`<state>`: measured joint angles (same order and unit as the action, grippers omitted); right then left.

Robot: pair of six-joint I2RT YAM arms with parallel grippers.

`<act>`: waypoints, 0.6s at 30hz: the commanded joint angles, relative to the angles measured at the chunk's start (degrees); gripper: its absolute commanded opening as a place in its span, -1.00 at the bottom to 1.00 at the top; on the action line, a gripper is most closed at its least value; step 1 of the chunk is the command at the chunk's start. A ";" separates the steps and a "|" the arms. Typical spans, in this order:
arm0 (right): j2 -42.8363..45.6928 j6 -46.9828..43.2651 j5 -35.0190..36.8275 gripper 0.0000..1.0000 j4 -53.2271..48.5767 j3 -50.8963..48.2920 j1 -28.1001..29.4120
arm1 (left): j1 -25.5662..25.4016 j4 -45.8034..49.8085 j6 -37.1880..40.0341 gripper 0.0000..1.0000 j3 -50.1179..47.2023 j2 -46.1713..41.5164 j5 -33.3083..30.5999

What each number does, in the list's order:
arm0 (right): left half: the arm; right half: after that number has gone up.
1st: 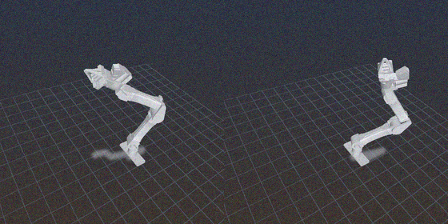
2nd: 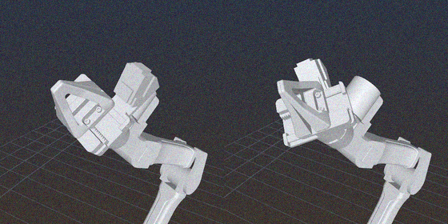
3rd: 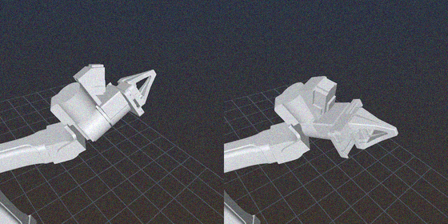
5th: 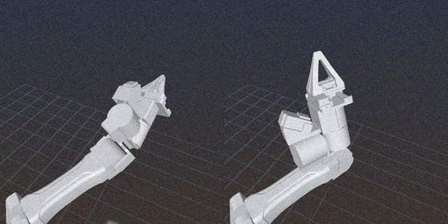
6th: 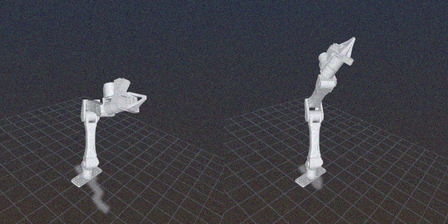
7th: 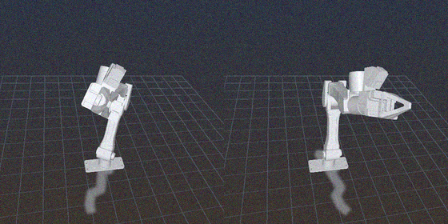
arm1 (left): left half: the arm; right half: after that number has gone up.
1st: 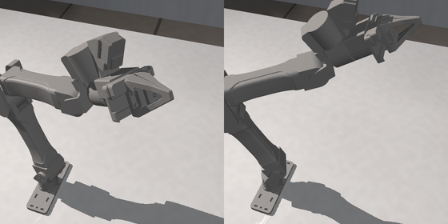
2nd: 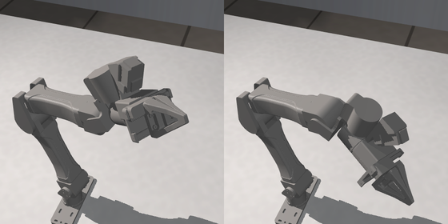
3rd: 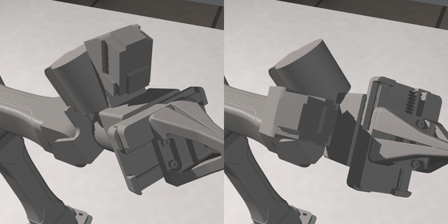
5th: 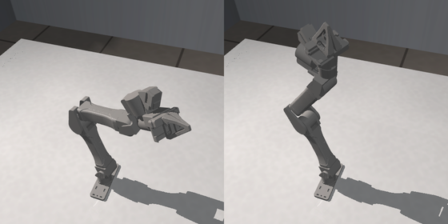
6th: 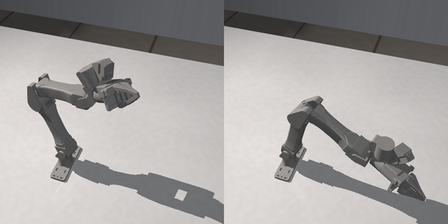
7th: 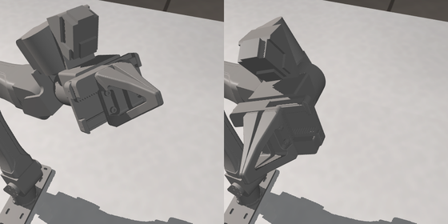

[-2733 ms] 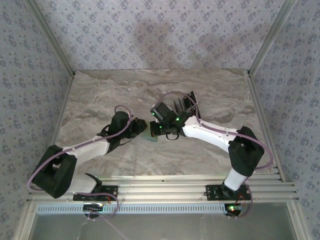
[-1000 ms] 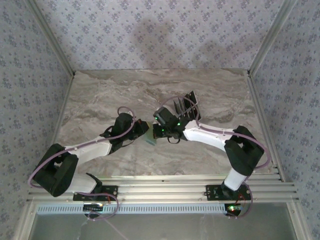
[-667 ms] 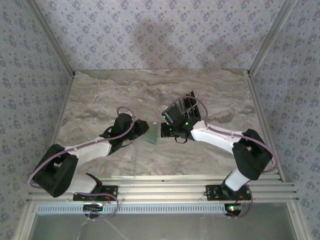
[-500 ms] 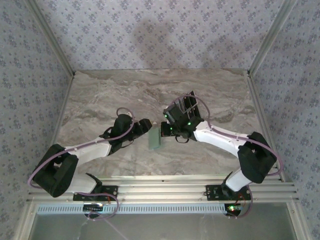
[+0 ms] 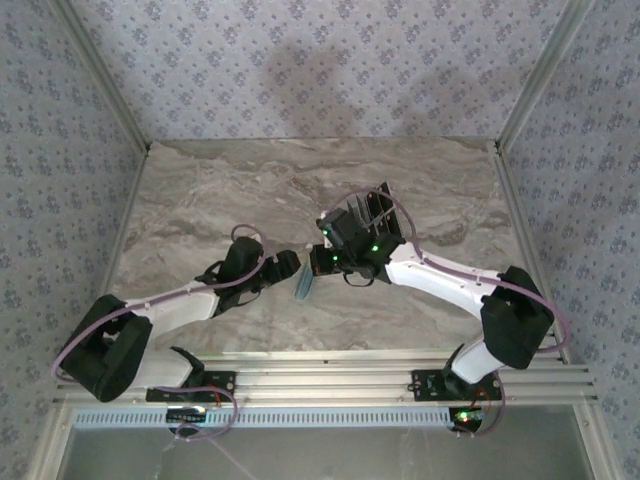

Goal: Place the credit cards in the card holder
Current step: Open the card holder at the center of the table.

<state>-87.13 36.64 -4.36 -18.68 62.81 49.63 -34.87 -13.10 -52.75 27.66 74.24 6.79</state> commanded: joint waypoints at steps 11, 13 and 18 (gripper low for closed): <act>4.98 -1.24 2.33 -1.00 -1.41 -5.31 -1.21 | 0.14 5.71 1.71 0.58 -0.28 0.89 -2.94; 6.21 -1.05 3.53 -1.00 -0.37 -9.82 -1.76 | 0.16 5.98 1.43 0.56 -1.20 1.00 -3.57; 7.01 2.05 4.90 -1.00 2.69 -19.54 -2.89 | 0.10 6.41 1.42 0.56 -2.08 0.58 -3.69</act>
<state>-80.60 36.71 -1.45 -17.08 47.03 47.18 -34.87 -7.97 -51.55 25.91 74.78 4.34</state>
